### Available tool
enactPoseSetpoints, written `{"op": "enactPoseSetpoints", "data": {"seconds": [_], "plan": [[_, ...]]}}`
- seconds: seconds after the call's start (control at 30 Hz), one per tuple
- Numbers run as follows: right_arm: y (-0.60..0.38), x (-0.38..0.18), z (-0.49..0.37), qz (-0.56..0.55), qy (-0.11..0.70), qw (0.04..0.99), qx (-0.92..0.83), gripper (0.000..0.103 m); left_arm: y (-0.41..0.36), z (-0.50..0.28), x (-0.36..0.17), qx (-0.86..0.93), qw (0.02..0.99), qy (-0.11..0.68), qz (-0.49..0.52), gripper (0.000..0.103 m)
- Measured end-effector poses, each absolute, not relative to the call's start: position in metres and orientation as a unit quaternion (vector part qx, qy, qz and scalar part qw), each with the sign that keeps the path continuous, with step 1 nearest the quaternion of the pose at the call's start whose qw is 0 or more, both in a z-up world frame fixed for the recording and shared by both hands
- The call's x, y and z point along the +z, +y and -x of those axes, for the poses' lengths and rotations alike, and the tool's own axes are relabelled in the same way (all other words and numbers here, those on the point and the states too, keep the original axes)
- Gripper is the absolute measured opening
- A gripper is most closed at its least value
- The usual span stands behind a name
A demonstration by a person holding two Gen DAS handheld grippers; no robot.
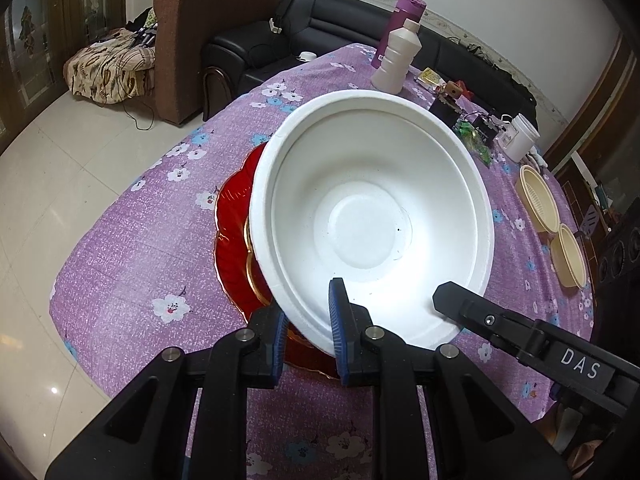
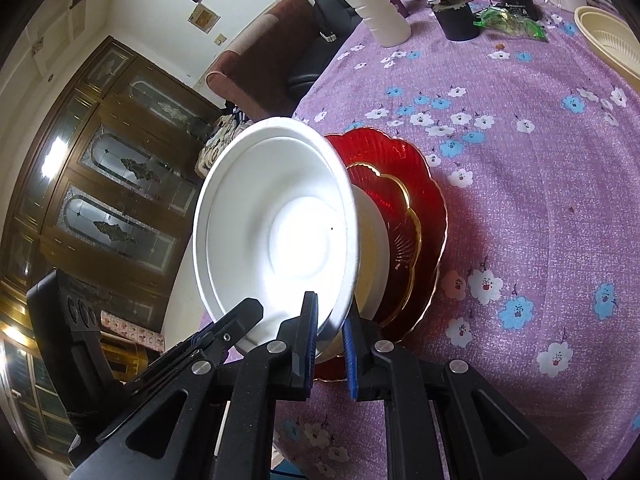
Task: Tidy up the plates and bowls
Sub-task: 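Lower the second white bowl into the first white bowl with both grippers, then open both grippers and release the second white bowl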
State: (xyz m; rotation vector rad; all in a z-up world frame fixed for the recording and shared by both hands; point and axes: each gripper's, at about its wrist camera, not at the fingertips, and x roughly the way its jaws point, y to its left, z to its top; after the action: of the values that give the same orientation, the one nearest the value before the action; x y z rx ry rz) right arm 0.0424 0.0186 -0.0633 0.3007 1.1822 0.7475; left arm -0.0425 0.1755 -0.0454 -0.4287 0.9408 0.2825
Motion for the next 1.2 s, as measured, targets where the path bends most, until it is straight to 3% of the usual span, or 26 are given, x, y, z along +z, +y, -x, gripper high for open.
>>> {"op": "enactPoseSetpoints", "data": {"seconds": [0.67, 0.8, 1.0, 1.07, 1.2], "plan": [[0.02, -0.059, -0.046, -0.151, 0.543, 0.753, 0.34, 0.017, 0.182, 0.039, -0.046, 0.14, 0.854, 0.449, 0.22, 0.018], [0.017, -0.058, -0.046, -0.156, 0.539, 0.754, 0.341, 0.032, 0.184, 0.041, -0.046, 0.145, 0.852, 0.447, 0.23, 0.019], [0.007, -0.05, -0.043, -0.173, 0.523, 0.762, 0.342, 0.061, 0.19, 0.049, -0.04, 0.156, 0.856, 0.42, 0.258, 0.049], [0.004, -0.048, -0.043, -0.179, 0.518, 0.764, 0.341, 0.067, 0.191, 0.054, -0.035, 0.162, 0.862, 0.401, 0.265, 0.066], [-0.004, -0.043, -0.042, -0.192, 0.512, 0.767, 0.336, 0.078, 0.191, 0.062, -0.023, 0.181, 0.873, 0.369, 0.261, 0.077]]}}
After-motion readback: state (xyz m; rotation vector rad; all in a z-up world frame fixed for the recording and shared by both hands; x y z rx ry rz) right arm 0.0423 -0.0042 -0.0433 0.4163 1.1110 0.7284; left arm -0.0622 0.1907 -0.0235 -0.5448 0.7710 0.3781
